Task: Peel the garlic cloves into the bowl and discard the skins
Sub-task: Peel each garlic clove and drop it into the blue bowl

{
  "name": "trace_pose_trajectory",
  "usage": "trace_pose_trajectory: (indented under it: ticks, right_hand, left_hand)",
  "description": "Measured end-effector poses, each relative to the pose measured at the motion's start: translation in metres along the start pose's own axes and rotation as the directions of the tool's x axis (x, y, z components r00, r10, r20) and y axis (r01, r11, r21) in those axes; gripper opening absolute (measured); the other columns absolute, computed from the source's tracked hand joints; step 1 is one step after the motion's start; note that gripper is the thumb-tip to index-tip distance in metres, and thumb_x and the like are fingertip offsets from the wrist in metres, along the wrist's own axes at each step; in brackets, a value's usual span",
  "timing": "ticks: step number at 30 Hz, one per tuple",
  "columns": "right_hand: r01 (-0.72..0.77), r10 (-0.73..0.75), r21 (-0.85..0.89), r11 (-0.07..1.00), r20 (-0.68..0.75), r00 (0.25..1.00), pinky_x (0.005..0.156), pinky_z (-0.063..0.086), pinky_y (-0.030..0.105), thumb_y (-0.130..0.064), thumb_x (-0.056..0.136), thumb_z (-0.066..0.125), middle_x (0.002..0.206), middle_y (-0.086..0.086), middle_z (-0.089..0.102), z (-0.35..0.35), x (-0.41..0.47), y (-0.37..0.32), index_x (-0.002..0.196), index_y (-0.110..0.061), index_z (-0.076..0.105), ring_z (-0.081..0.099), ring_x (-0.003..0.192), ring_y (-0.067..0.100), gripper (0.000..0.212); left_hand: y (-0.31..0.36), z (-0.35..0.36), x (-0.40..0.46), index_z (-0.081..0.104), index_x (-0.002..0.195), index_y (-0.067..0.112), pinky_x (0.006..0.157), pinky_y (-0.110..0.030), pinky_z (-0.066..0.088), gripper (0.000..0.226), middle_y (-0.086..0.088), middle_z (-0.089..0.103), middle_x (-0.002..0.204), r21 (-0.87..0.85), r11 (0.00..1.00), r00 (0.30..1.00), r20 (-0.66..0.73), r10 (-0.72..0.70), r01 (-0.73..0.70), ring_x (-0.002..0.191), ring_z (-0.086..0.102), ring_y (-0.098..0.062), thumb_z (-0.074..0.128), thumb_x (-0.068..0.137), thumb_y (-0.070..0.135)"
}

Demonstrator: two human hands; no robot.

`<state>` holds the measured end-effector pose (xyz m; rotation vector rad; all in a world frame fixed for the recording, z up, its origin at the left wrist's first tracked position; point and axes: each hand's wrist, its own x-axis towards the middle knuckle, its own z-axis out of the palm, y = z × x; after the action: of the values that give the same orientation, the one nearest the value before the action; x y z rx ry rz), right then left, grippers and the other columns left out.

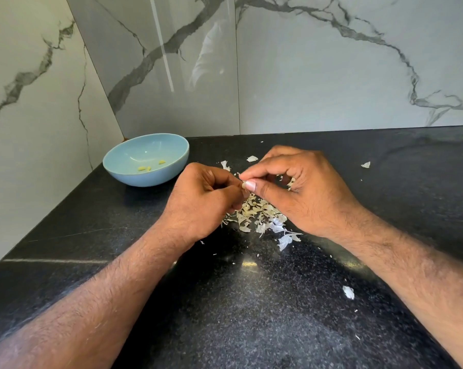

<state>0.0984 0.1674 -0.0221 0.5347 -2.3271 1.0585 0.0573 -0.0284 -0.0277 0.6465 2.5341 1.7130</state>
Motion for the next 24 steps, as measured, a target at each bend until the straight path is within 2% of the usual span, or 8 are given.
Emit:
trace_pose_trajectory:
  ticks: [3, 7, 11, 13, 15, 18, 24]
  right_hand:
    - [0.019, -0.018, -0.053, 0.998, 0.013, 1.000, 0.073, 0.056, 0.022, -0.020, 0.092, 0.080, 0.087, -0.014, 0.070, -0.001, 0.001, 0.002, 0.101, -0.023, 0.082, 0.068, 0.083, 0.008, 0.010]
    - [0.066, -0.059, -0.140, 0.988, 0.055, 0.997, 0.070, 0.058, 0.032, -0.018, 0.097, 0.071, 0.089, -0.013, 0.066, 0.003, 0.001, 0.002, 0.101, -0.020, 0.078, 0.065, 0.081, 0.006, 0.007]
    - [0.109, -0.096, -0.196, 0.974, 0.074, 0.993, 0.068, 0.055, 0.032, -0.017, 0.101, 0.065, 0.089, -0.013, 0.064, 0.007, 0.001, 0.005, 0.101, -0.018, 0.075, 0.062, 0.079, 0.006, 0.009]
    - [0.126, -0.112, -0.221, 0.967, 0.075, 0.991, 0.067, 0.053, 0.032, -0.017, 0.102, 0.063, 0.090, -0.012, 0.063, 0.008, 0.002, 0.006, 0.101, -0.017, 0.073, 0.060, 0.078, 0.007, 0.010]
    - [0.127, -0.113, -0.227, 0.966, 0.077, 0.991, 0.066, 0.051, 0.028, -0.016, 0.103, 0.061, 0.091, -0.010, 0.063, 0.010, 0.002, 0.008, 0.102, -0.016, 0.072, 0.060, 0.078, 0.007, 0.011]
    - [0.073, -0.064, -0.198, 0.978, 0.054, 0.997, 0.063, 0.041, 0.011, -0.014, 0.103, 0.062, 0.091, -0.010, 0.065, 0.012, 0.001, 0.008, 0.103, -0.016, 0.072, 0.058, 0.076, -0.001, 0.011]
    - [-0.018, 0.023, -0.160, 0.987, 0.027, 0.999, 0.062, 0.040, 0.008, -0.012, 0.104, 0.061, 0.087, -0.014, 0.065, 0.018, 0.001, 0.007, 0.101, -0.014, 0.073, 0.057, 0.074, -0.007, 0.013]
  left_hand:
    - [0.001, 0.000, 0.000, 0.083, 0.077, 0.019, 0.070, -0.038, 0.058, 0.016, -0.005, 0.074, 0.066, 0.026, 1.000, 1.000, 0.006, 0.002, -0.002, 0.063, 0.066, -0.016, 0.079, 0.091, 0.013]
    - [0.002, 0.000, 0.001, 0.083, 0.075, 0.016, 0.064, -0.031, 0.053, 0.018, -0.010, 0.072, 0.065, -0.008, 0.999, 0.999, 0.010, -0.040, 0.040, 0.060, 0.063, -0.014, 0.077, 0.090, 0.007]
    - [0.004, 0.001, 0.000, 0.082, 0.077, 0.006, 0.054, -0.020, 0.047, 0.014, -0.020, 0.072, 0.069, -0.075, 0.993, 0.996, 0.014, -0.092, 0.092, 0.059, 0.061, -0.017, 0.075, 0.089, 0.002]
    - [0.004, 0.001, 0.000, 0.080, 0.078, 0.002, 0.054, -0.022, 0.047, 0.012, -0.022, 0.071, 0.069, -0.092, 0.990, 0.994, 0.015, -0.105, 0.105, 0.059, 0.061, -0.019, 0.075, 0.088, 0.001]
    - [0.004, 0.001, 0.001, 0.079, 0.077, 0.001, 0.056, -0.026, 0.047, 0.011, -0.022, 0.071, 0.069, -0.100, 0.989, 0.994, 0.019, -0.112, 0.113, 0.061, 0.060, -0.022, 0.076, 0.088, 0.002]
    - [0.004, 0.001, 0.001, 0.080, 0.077, 0.003, 0.056, -0.028, 0.047, 0.012, -0.018, 0.071, 0.067, -0.112, 0.985, 0.991, 0.024, -0.130, 0.132, 0.061, 0.060, -0.023, 0.077, 0.088, 0.003]
    - [0.006, 0.004, 0.000, 0.079, 0.075, 0.000, 0.052, -0.028, 0.045, 0.012, -0.018, 0.069, 0.064, -0.130, 0.980, 0.988, 0.052, -0.145, 0.151, 0.058, 0.060, -0.025, 0.075, 0.087, -0.001]
